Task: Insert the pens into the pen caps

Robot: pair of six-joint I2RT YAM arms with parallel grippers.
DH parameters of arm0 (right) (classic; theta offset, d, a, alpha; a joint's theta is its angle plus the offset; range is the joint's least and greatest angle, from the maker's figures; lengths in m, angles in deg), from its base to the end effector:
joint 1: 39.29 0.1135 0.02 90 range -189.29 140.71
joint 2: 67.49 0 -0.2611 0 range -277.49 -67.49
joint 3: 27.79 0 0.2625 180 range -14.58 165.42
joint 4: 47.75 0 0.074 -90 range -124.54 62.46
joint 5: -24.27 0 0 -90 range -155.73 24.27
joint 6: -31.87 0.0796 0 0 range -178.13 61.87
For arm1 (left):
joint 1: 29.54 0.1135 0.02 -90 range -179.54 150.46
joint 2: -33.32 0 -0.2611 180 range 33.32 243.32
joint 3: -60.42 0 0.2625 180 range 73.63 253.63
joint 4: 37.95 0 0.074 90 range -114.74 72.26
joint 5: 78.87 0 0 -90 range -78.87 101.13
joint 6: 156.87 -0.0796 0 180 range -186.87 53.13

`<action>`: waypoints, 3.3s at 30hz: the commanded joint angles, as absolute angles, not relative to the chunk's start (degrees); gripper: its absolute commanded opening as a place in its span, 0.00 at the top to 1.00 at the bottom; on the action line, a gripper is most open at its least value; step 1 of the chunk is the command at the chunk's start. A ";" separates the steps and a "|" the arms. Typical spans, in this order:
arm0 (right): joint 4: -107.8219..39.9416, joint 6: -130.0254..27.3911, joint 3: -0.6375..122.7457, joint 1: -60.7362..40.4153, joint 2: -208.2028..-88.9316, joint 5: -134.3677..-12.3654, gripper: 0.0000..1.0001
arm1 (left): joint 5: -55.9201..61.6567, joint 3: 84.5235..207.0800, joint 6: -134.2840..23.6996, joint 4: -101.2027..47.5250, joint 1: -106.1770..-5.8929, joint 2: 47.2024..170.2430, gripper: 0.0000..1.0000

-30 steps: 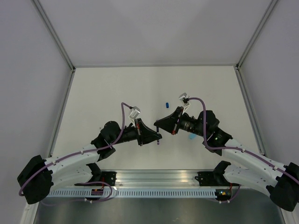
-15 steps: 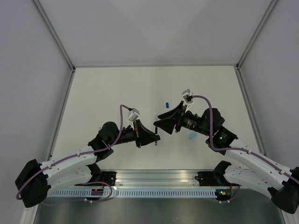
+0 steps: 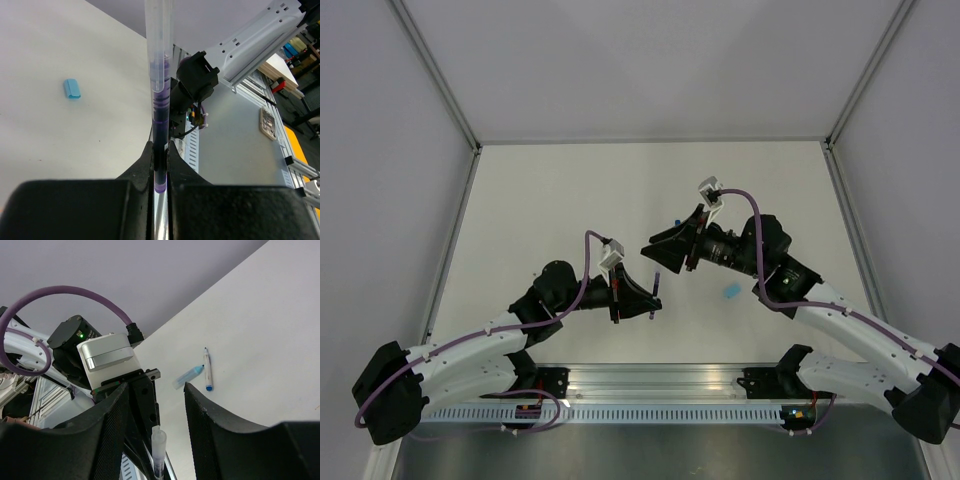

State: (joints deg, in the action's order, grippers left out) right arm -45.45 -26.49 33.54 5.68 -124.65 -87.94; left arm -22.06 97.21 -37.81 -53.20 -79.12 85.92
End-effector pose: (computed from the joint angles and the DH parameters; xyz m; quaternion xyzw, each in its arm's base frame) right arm 0.1824 0.2247 0.3568 -0.2167 0.6618 0.5422 0.4703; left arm 0.1319 -0.2221 0.2480 0.3190 0.6343 -0.5843 0.3931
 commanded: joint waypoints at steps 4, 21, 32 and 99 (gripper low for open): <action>-46.14 -27.90 34.55 6.33 -125.50 -89.63 0.49 | -23.85 97.45 -40.51 -54.00 -79.19 85.88 0.98; -47.63 -27.20 31.21 7.12 -124.09 -88.84 0.61 | -23.41 97.19 -39.36 -54.71 -79.19 85.09 0.98; -49.74 -26.84 26.29 9.05 -124.71 -89.37 1.00 | -19.64 99.64 -35.32 -54.54 -79.19 83.59 0.98; -55.89 -29.39 8.18 19.60 -132.52 -108.53 1.00 | -2.76 103.08 -35.67 -57.26 -78.23 72.96 0.98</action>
State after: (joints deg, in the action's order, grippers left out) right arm -74.26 -29.44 13.58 14.23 -129.02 -88.23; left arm -17.51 96.16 -36.41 -33.01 -80.80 77.02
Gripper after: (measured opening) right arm 0.066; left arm 0.066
